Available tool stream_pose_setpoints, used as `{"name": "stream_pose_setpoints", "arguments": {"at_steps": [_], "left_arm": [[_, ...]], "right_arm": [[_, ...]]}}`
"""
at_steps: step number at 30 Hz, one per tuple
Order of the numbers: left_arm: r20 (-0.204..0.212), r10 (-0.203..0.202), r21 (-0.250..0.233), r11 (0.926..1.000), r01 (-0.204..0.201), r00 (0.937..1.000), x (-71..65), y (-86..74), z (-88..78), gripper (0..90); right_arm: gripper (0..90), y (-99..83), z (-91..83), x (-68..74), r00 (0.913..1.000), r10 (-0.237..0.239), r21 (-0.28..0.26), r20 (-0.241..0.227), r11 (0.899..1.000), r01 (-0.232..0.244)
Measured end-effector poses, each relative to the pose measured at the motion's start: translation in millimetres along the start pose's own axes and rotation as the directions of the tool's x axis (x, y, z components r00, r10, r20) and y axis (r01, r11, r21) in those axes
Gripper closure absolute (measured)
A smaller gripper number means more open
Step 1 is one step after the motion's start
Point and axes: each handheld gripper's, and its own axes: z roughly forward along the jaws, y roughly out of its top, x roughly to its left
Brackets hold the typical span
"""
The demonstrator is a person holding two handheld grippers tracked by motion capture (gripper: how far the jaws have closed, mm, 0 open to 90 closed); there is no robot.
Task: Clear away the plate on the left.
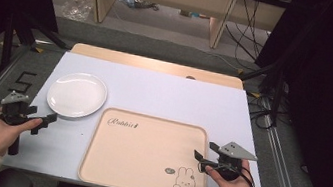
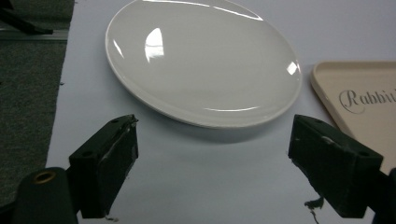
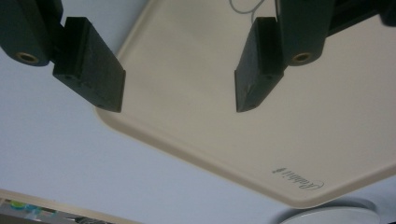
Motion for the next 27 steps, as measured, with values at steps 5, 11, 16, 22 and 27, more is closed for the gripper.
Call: {"name": "stream_pose_setpoints", "arguments": {"at_steps": [5, 11, 16, 22, 27], "left_arm": [[-0.01, -0.046, 0.01, 0.9989, 0.046, 0.9989, 10.3, 5.8, 8.1, 15.7], [-0.038, -0.101, 0.081, 0.9913, 0.104, 0.9941, 26.6, 12.6, 19.4, 19.3], [-0.038, -0.136, 0.093, 0.9859, 0.139, 0.99, 33.0, 19.5, 27.5, 22.5], [-0.032, -0.153, 0.106, 0.9821, 0.156, 0.9877, 36.0, 24.9, 36.3, 24.8], [-0.039, -0.179, 0.102, 0.9779, 0.182, 0.983, 39.3, 25.6, 41.4, 25.7]], "right_arm": [[34.5, 0.4, -0.7, 1.2, 0.9999, 0.009, 0.007, -0.005, 1.0, -0.009], [34.5, 0.7, 0.0, 0.7, 1.0, -0.004, 0.0, 0.003, 1.0, 0.004], [34.5, 0.5, 0.2, 0.2, 1.0, -0.007, -0.003, 0.006, 1.0, 0.007], [34.5, 0.6, 0.2, 0.4, 1.0, -0.006, -0.002, 0.007, 1.0, 0.006], [34.5, 0.6, 0.3, 0.2, 1.0, -0.005, -0.003, 0.006, 1.0, 0.005]]}}
